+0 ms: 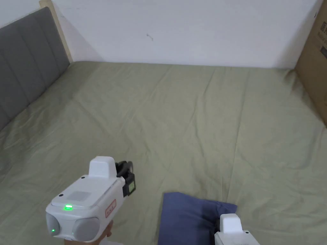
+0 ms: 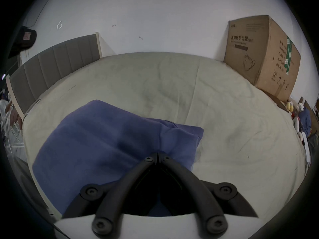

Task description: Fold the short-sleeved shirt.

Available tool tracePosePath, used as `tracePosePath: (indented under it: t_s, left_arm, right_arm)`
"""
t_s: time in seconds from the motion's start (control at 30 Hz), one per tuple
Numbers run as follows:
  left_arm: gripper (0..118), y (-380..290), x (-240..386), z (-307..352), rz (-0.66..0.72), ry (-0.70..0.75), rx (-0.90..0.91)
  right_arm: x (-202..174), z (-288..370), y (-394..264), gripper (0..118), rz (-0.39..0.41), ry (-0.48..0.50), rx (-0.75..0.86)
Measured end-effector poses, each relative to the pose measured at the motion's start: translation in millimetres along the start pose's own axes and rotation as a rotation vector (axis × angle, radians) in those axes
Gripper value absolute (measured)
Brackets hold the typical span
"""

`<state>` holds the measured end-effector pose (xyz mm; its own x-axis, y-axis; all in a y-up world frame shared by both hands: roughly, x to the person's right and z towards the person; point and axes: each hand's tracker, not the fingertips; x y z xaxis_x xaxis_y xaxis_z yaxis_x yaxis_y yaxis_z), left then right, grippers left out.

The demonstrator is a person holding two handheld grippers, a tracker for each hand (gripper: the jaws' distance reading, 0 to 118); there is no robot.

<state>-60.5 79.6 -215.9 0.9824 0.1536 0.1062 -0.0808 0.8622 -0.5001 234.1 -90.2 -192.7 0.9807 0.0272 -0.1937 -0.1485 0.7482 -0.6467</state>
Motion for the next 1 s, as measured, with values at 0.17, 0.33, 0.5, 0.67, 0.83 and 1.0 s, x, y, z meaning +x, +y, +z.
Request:
tracePosePath:
  t_s: [0.17, 0.33, 0.5, 0.67, 0.83, 1.0]
  left_arm:
    - [72, -31.0, 2.8, -42.2, 0.186, -0.046, -0.299]
    - [102, -61.8, 5.7, -83.6, 0.281, -0.150, -0.508]
    - [99, -87.2, 1.5, -123.5, 0.309, -0.191, -0.621]
    - [60, -87.8, 4.2, -126.3, 0.286, -0.225, -0.664]
    - [26, -85.1, 10.8, -122.7, 0.325, -0.274, -0.669]
    - [19, -83.2, 10.7, -120.8, 0.322, -0.293, -0.634]
  right_arm:
    - [-10.7, 17.4, 10.9, 0, 0.023, -0.001, -0.011]
    - [-10.7, 23.5, 16.1, 0, 0.002, 0.009, -0.014]
    - [-5.8, 22.0, 15.9, 0, -0.003, 0.019, -0.019]
    - [-6.1, 25.8, 18.6, 0, 0.015, 0.029, -0.015]
    - [-6.3, 28.1, 22.3, 0, 0.022, 0.032, -0.019]
    - [-0.1, 24.2, 27.2, 0, 0.025, 0.040, -0.044]
